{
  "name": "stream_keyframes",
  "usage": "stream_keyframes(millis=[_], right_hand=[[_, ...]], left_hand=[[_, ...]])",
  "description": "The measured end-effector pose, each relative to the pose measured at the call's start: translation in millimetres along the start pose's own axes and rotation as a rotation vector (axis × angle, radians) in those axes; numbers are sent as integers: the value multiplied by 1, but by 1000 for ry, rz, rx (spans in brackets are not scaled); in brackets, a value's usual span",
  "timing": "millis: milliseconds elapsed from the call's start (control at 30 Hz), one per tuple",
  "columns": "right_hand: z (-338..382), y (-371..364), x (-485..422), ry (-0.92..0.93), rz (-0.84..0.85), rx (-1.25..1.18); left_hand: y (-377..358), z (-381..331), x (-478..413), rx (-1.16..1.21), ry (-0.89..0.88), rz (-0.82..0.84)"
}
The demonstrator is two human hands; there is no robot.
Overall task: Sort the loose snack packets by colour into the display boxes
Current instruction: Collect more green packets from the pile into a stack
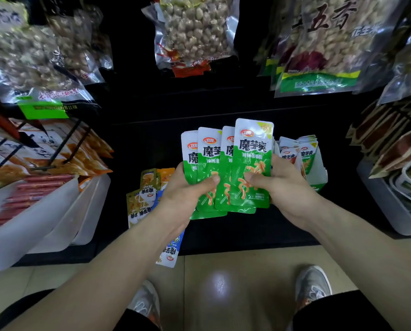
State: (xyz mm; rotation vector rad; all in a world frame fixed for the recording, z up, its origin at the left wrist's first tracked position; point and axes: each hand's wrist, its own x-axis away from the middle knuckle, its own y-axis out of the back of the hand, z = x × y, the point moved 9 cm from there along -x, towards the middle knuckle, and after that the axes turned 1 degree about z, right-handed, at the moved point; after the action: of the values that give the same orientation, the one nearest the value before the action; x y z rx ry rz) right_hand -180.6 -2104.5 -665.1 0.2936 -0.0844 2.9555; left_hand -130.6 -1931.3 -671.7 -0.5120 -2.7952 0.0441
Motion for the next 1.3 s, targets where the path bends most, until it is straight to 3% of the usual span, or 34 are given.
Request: stream_keyframes(millis=[167,300,433,600,800,933,1033,1133,1300], right_hand=[[0,-4,4,-11,20,-12],[-1,-1,4,-10,-15,-28],[0,-3,4,-21,-9,-156],[-10,-3,0,-62,29,-212],[-19,-6,-2,-112,26,-161],[-17,-6,-2,-96,11,-95],[-14,-3,-1,-73,15,-37],[-16,2,0,-84,-30,-51],[-19,6,-1,-90,-70,3]], left_hand=[[-8,-5,6,-24,-21,-2],[-4,6,1,230,116,-66],[1,-2,-2,-15,2,-57],[1,1,-6,-36,-65,-42],[-6,9,-5,184,102,-21],[0,5,-9,-96,-53,-11],[-1,6,-10,-80,-42,-8],[5,11,-10,98,42,-80],[9,2,-12,-167,-100,-72]])
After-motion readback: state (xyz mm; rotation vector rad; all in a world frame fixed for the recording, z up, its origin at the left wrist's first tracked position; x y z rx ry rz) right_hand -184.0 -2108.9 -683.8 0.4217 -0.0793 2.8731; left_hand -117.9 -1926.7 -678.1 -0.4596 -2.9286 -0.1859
